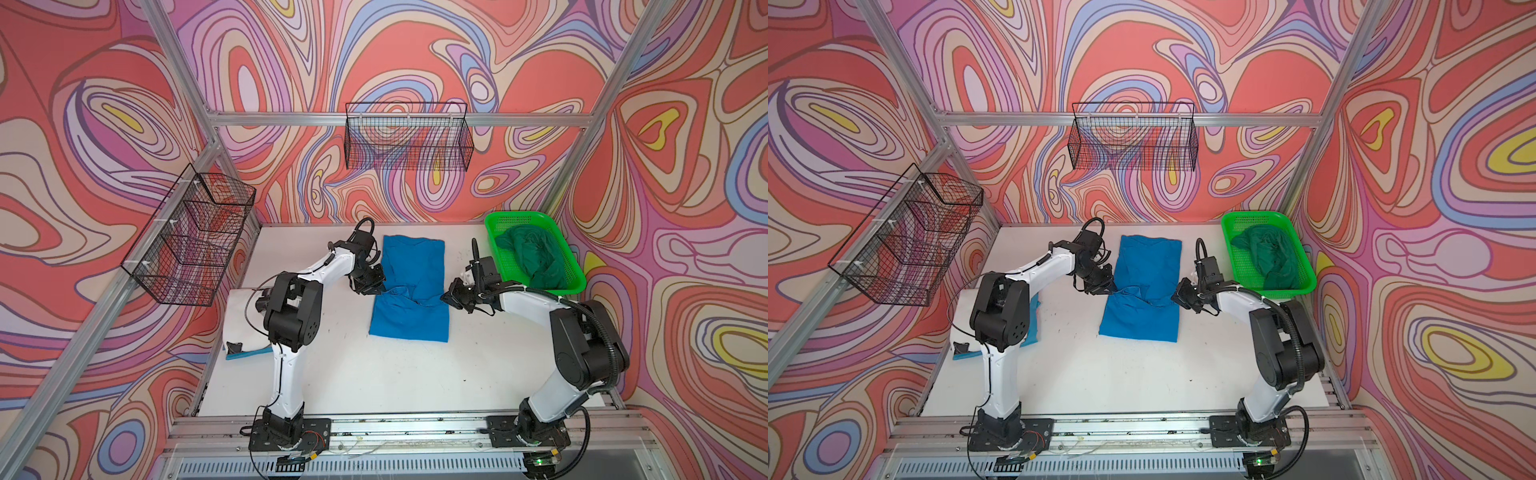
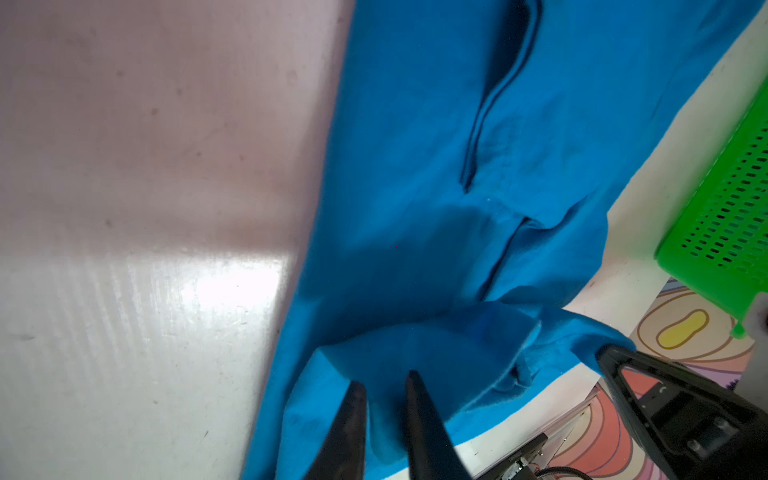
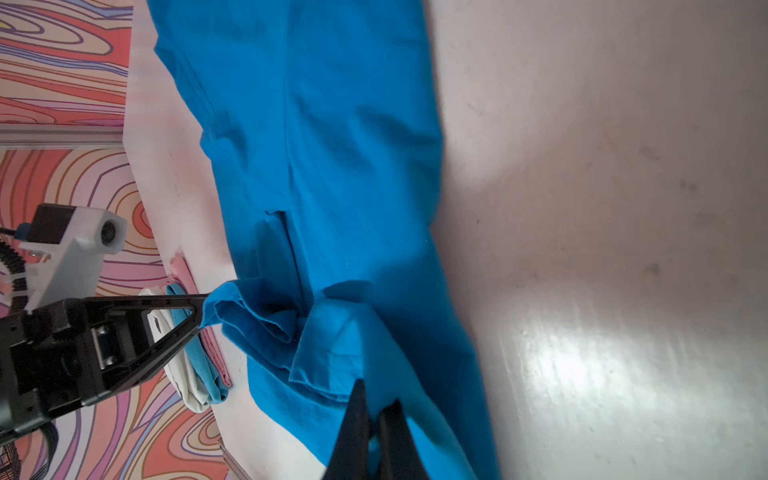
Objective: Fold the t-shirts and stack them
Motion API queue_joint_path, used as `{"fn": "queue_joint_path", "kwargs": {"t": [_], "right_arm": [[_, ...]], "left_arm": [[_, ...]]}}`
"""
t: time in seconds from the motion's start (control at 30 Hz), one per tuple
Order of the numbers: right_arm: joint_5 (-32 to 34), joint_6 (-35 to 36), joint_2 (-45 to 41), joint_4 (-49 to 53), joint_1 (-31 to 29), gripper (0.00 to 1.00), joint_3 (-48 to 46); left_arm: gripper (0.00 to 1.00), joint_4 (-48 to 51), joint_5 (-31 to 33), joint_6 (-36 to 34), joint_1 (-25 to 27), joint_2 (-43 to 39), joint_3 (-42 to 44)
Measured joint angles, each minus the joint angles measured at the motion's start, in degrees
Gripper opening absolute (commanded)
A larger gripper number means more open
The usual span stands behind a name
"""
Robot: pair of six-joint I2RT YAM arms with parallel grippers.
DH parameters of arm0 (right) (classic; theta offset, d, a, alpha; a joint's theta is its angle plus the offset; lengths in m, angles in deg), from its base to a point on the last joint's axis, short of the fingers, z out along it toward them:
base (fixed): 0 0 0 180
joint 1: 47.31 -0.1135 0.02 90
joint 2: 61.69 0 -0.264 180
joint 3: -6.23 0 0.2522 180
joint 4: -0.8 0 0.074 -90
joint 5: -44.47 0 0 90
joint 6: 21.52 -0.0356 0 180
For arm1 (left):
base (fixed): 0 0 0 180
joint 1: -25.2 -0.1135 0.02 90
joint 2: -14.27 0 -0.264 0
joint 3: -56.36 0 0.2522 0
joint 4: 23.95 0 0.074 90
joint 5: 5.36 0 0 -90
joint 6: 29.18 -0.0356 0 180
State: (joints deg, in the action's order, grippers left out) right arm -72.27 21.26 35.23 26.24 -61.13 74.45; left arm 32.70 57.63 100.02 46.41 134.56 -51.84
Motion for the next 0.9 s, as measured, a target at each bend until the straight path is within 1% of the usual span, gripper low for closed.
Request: {"fn": "queue_joint_path", "kwargs": {"t": [0.07, 0.13, 0.23, 0.37, 0.43, 0.67, 0.9], "right_arm": [[-0.1, 0.1, 0.4, 0.0, 0.1, 0.0, 0.5], [-0.3, 0.2, 1.0, 0.0, 0.1, 0.02, 1.1], [-0.5, 0.3, 1.8, 0.0, 0.3, 0.13, 2.3], [-0.3, 0.4, 2.2, 0.6, 0.5, 0.3, 3.8], [0.0, 0.7, 2.2, 1.0, 0.6, 0.36, 4.4], [0.5, 2.5, 2.1, 3.8, 0.7, 0.45, 5.6], [1.6, 5.1, 1.4, 6.8, 0.7, 0.47, 7.2]], "left_arm": [[0.46, 0.3, 0.0, 0.0, -0.2, 0.0, -0.5], [0.49, 1.0, 0.0, -0.1, -0.5, 0.0, -1.2], [0.52, 1.7, 0.0, -0.2, -1.0, 0.0, -2.3], [0.56, 1.9, 0.0, -0.2, -1.8, 0.0, -3.1], [0.59, 2.1, 0.0, -0.2, -2.3, -0.1, -3.1], [0.61, 2.0, -0.7, -0.2, -3.0, -3.1, -2.2], [0.61, 1.3, -2.4, -0.2, -2.9, -3.2, -2.2]]}}
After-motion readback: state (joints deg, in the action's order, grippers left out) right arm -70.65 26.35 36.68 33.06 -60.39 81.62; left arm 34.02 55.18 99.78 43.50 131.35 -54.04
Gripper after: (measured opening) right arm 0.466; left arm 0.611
